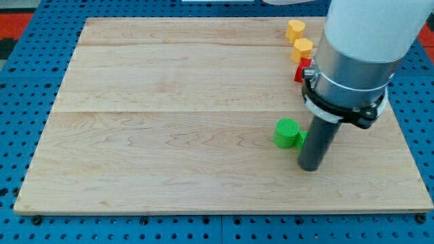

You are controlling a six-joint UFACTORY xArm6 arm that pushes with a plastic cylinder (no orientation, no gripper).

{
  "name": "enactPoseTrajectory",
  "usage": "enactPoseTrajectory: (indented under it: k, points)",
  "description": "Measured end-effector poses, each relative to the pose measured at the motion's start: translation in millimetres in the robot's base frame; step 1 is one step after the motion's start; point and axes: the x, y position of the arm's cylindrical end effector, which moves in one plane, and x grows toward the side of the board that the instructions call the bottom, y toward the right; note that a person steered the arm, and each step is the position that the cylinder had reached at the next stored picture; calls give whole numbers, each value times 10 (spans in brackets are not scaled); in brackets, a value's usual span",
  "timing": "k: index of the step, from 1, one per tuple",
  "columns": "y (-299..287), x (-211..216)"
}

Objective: Push the green star along with green circle towards the left

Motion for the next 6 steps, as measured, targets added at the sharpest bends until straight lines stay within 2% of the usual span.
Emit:
enactPoseTrajectory:
  k: [1,2,3,4,6]
  points:
    - [476,108]
    - [637,-80]
    - [-3,-278]
    - [-764,-288]
    - [-768,-250]
